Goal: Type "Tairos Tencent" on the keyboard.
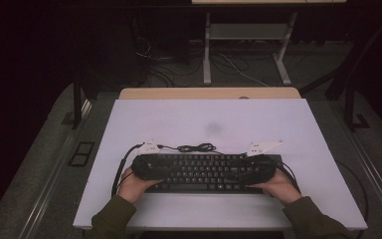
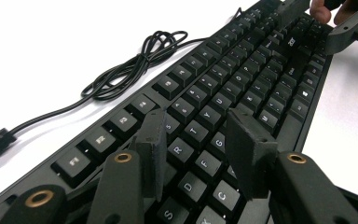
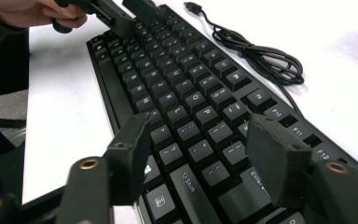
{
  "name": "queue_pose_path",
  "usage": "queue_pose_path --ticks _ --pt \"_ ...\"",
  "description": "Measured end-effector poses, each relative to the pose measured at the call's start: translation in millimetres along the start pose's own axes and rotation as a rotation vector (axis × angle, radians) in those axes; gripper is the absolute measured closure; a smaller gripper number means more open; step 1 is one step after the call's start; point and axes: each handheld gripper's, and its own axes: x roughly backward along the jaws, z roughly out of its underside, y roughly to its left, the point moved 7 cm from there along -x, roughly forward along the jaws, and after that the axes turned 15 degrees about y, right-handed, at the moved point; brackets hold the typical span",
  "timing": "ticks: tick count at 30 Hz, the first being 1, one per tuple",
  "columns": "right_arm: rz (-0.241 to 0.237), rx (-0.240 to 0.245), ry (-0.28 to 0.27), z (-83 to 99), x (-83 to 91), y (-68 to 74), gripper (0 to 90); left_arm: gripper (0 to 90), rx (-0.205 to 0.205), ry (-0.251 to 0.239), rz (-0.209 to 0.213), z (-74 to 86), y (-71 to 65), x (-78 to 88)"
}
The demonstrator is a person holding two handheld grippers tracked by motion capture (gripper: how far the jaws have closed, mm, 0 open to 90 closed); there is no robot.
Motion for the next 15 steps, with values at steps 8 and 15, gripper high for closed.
queue_pose_path --ticks 8,15 --pt "0.001 -0.002 -0.006 -2.2 -0.5 -0.4 36.2 77.9 0.004 0.012 -0.011 6.1 4.6 4.7" --pt "0.003 0.003 -0.005 -2.9 -1.4 -0.2 36.1 89.0 0.004 0.034 -0.025 7.6 8.8 1.0"
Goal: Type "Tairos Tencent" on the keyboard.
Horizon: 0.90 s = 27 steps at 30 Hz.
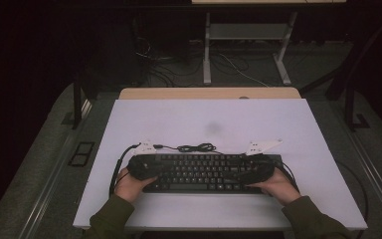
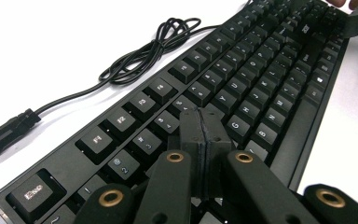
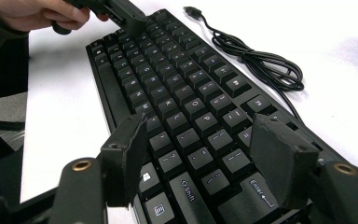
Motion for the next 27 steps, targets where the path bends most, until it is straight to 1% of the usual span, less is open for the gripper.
queue_pose_path --ticks 2,12,13,17,19,20,26,27 --pt "0.001 0.0 0.0 0.0 0.1 -0.1 36.1 88.9 0.005 0.0 0.0 -0.2 0.5 -1.5" --pt "0.001 0.005 0.002 0.2 -0.2 0.3 36.1 89.0 -0.004 0.024 -0.014 0.3 4.4 -9.4" --pt "0.001 0.004 0.001 0.2 -0.1 0.2 36.1 89.0 0.004 0.024 -0.012 0.3 4.4 -10.5" --pt "0.002 0.001 0.002 0.4 0.3 0.1 36.2 89.0 -0.004 0.027 -0.011 0.5 5.6 -12.3" --pt "0.002 0.003 0.001 0.3 0.2 0.2 36.2 89.0 -0.002 0.036 -0.015 1.3 5.6 -13.2" --pt "0.002 0.003 0.001 0.3 0.2 0.3 36.2 89.0 -0.009 0.04 -0.02 1.8 6.1 -14.1" --pt "0.004 0.001 -0.001 0.3 1.1 0.2 36.3 89.0 -0.006 0.04 -0.021 1.6 5.3 -12.9" --pt "0.004 0.001 -0.002 0.2 1.2 0.1 36.3 89.0 -0.007 0.032 -0.017 1.1 5.0 -11.8"
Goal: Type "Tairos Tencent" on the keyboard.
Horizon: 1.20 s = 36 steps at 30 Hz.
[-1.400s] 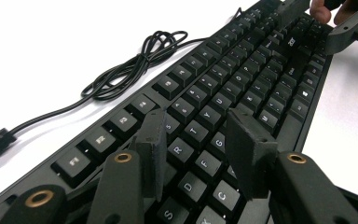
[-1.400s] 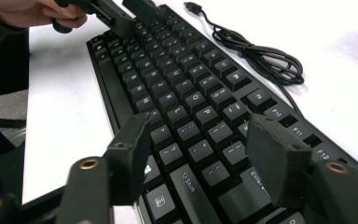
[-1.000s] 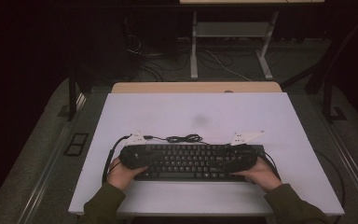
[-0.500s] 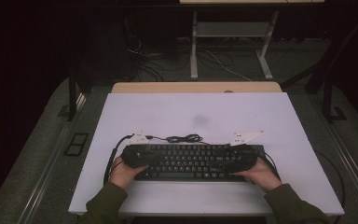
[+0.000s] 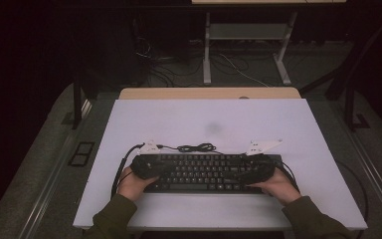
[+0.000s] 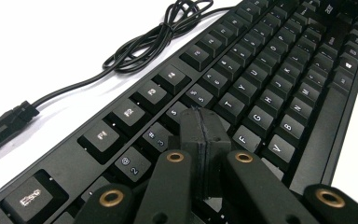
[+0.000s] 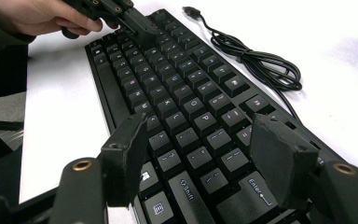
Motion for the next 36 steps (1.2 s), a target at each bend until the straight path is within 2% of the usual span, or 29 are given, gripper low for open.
queue_pose_path --ticks 5,11,18,30,36 --pt "-0.001 -0.001 -0.002 -0.8 -0.5 -0.1 36.5 87.9 0.005 -0.021 0.018 -1.1 -3.3 5.7" --pt "-0.011 0.003 -0.002 -5.3 -3.2 0.4 39.8 78.2 0.005 -0.039 0.02 -2.2 -6.2 9.0" --pt "-0.031 0.024 0.018 -11.1 -10.1 5.2 52.9 61.1 -0.001 -0.043 0.006 -2.0 -9.1 11.2" --pt "-0.073 0.055 0.046 -20.3 -20.6 13.0 74.3 41.3 -0.005 -0.046 0.008 1.0 -10.3 13.6" --pt "-0.078 0.069 0.047 -26.7 -24.0 15.2 84.0 32.4 -0.003 -0.048 -0.008 2.7 -8.8 15.2"
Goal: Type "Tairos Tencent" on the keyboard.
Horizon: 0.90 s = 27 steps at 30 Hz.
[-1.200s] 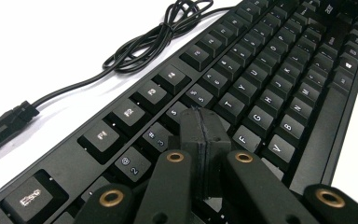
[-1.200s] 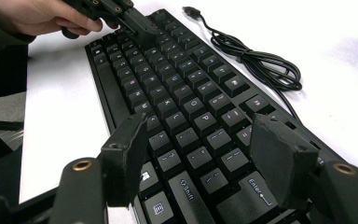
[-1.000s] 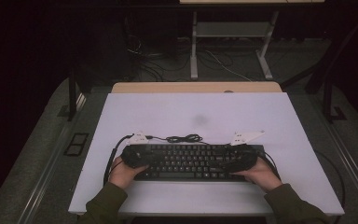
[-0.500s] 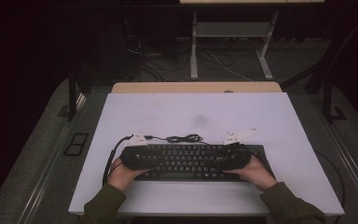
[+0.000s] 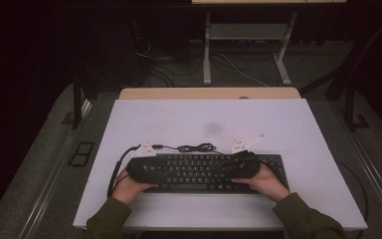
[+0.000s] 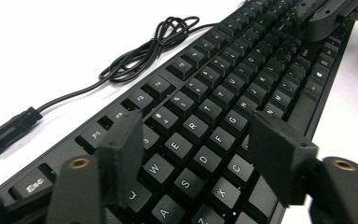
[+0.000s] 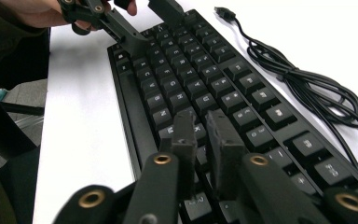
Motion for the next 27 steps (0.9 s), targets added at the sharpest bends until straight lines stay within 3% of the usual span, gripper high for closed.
queue_pose_path --ticks 3,10,27 --pt "-0.002 0.002 0.008 -1.7 -2.1 1.0 88.9 26.3 0.005 0.008 -0.004 0.9 0.5 -1.7" --pt "-0.007 0.011 0.011 -6.1 -6.2 2.6 89.0 16.5 0.013 0.007 -0.019 0.1 2.2 -3.2" --pt "-0.03 0.046 0.053 -21.5 -33.6 13.2 89.0 16.4 0.018 -0.002 -0.023 -0.1 2.6 -2.3"
